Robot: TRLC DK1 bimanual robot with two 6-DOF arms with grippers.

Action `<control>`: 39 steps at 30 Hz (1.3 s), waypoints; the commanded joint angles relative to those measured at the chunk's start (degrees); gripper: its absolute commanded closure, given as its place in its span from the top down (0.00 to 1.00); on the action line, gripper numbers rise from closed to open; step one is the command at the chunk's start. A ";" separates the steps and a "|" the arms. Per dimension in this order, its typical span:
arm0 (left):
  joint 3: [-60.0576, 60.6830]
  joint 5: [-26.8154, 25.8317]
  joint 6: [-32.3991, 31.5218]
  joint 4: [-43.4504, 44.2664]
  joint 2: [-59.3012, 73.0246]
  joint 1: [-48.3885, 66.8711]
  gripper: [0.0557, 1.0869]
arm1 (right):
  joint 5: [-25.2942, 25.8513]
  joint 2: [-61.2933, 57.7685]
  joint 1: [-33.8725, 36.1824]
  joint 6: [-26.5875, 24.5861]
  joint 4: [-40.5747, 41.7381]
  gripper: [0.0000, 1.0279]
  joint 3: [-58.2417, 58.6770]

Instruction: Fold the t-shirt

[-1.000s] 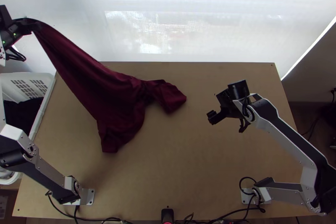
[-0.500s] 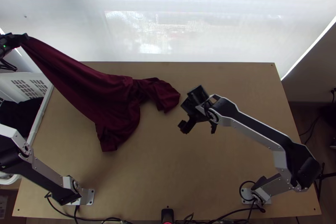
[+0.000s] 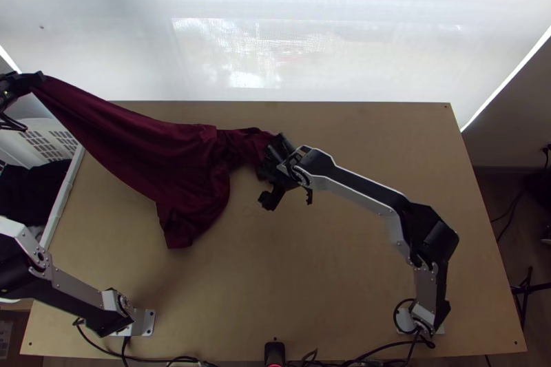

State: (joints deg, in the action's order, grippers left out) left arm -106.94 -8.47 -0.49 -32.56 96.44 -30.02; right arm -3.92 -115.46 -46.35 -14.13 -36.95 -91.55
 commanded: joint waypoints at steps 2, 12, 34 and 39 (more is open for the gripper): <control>4.28 0.03 -0.91 2.15 -1.35 0.14 0.03 | 0.06 -7.06 3.90 -1.95 0.30 0.95 -7.68; 4.54 0.03 -0.48 2.23 -1.52 0.23 0.03 | 0.06 -10.58 4.69 -2.48 -0.32 0.45 -9.09; 4.37 -0.06 -1.00 3.82 -11.98 1.19 0.03 | 0.06 13.15 12.77 -0.90 -3.13 0.03 1.02; 4.37 0.03 -1.62 5.22 -17.87 1.19 0.03 | 0.06 21.33 16.55 -0.72 -4.71 0.03 2.25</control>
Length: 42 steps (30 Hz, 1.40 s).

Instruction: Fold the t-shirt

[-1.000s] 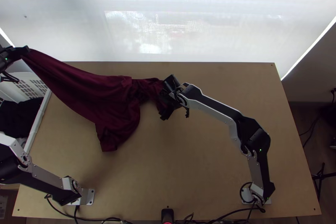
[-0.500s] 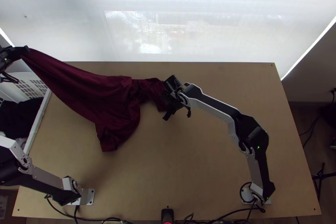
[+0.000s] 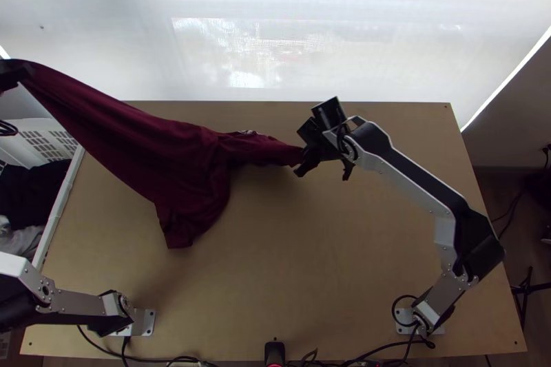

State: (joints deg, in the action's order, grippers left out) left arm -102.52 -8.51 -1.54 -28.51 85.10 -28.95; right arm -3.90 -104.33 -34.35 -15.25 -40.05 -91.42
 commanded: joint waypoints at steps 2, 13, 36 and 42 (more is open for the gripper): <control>-0.05 0.08 -0.30 1.88 -8.90 0.12 0.03 | 0.03 13.10 5.70 0.39 -2.49 0.03 2.12; -0.31 0.25 -1.01 9.79 -21.38 0.39 0.03 | 2.14 26.90 9.48 0.39 -4.16 0.03 1.59; -7.61 -9.15 -0.48 13.57 -35.27 5.92 0.03 | 8.38 51.16 12.29 1.27 8.68 0.03 1.15; -1.98 -9.15 -1.01 9.62 -34.39 5.83 0.03 | 9.00 51.60 13.25 2.50 8.06 0.03 4.40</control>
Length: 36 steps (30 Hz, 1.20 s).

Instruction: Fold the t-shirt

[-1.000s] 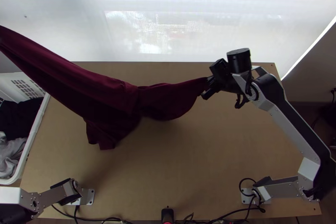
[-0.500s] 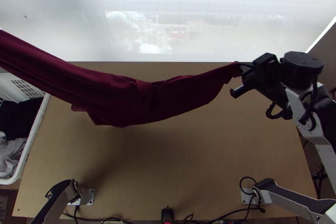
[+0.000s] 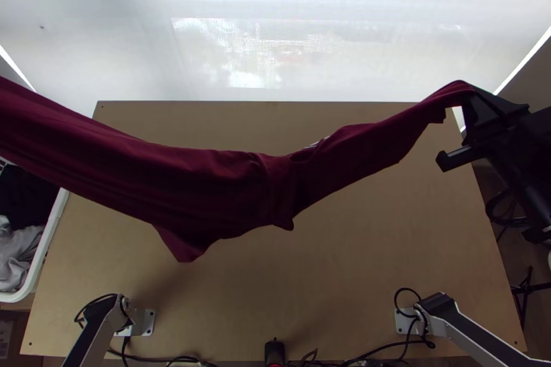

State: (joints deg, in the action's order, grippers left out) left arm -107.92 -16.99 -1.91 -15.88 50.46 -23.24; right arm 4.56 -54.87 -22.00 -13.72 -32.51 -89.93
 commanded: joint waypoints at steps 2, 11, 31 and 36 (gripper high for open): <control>8.69 -0.67 -1.08 -2.93 0.52 0.22 0.03 | 0.54 1.79 0.91 1.50 1.05 0.03 6.61; 30.49 8.12 -0.99 -3.81 8.69 9.71 0.03 | 0.19 -10.17 1.70 2.03 13.70 0.03 22.25; 39.10 19.54 2.26 22.73 31.19 9.89 0.03 | -0.07 -58.77 5.12 0.27 22.49 0.06 -5.26; 40.95 19.98 2.00 22.73 31.90 11.64 0.03 | -0.07 -59.56 2.40 1.85 20.12 0.81 -2.71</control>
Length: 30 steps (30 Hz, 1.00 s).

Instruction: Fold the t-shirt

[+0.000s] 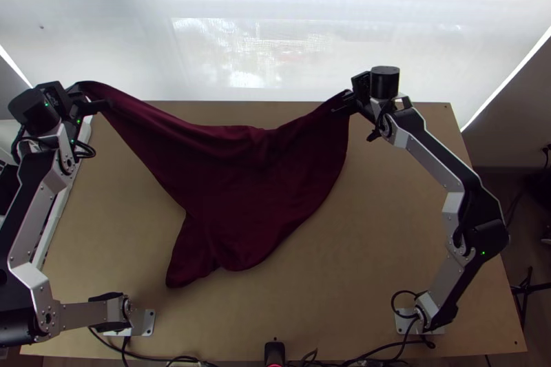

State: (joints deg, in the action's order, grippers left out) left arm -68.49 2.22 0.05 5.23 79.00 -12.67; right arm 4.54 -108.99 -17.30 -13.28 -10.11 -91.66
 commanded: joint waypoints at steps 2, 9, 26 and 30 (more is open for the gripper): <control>2.66 1.39 0.03 1.71 3.00 1.77 0.03 | -0.05 -3.86 -3.97 1.94 -4.13 0.92 0.43; 6.00 2.09 -0.32 1.71 0.71 3.09 0.03 | -1.46 4.40 -10.83 3.17 -8.79 0.95 3.59; 11.45 4.46 -0.23 1.71 -5.00 6.16 0.03 | -6.73 7.92 -41.06 -1.75 -22.32 0.93 12.03; 12.77 4.64 -0.41 1.71 -6.05 6.16 0.03 | -6.73 7.83 -44.31 -1.58 -22.32 0.93 14.05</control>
State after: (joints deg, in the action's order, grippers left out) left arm -57.87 6.35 -0.21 6.96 74.81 -7.11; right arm -2.02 -101.14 -53.80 -14.00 -31.62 -81.34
